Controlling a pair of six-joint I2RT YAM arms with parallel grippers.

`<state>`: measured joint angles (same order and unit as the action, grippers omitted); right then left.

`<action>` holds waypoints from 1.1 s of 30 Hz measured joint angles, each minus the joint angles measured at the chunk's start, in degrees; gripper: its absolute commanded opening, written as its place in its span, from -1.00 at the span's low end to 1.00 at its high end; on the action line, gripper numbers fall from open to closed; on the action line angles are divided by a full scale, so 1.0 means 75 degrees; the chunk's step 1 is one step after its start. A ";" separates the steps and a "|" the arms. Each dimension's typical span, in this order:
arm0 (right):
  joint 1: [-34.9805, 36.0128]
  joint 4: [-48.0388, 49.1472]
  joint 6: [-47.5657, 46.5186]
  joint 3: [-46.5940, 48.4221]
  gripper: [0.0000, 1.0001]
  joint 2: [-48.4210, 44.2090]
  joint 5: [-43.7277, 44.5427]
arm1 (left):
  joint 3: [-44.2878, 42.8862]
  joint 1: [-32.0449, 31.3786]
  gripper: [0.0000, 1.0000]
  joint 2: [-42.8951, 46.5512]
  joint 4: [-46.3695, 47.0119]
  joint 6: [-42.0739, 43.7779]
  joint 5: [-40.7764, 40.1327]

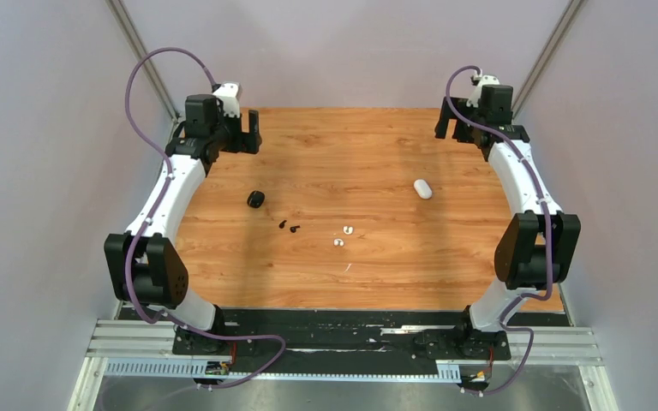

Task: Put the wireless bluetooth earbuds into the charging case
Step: Pick up the charging case from the center of the board.

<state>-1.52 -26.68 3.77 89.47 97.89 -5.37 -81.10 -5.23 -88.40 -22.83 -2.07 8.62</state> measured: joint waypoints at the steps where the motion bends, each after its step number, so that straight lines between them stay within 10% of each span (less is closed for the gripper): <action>1: 0.0000 0.0009 0.0000 -0.0035 1.00 0.0000 -0.0023 | 0.0029 0.0000 0.94 0.0000 -0.0026 -0.0003 0.0029; 33: 0.0201 -0.1373 -0.2535 -0.0807 0.44 0.2151 -0.1288 | 0.0694 0.0000 0.92 -0.0085 -0.0638 -0.0055 0.1014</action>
<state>-0.01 -36.97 -15.25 83.42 114.02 -15.03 -75.90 -5.23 -89.03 -27.62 -2.48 16.23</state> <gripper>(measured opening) 0.719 0.962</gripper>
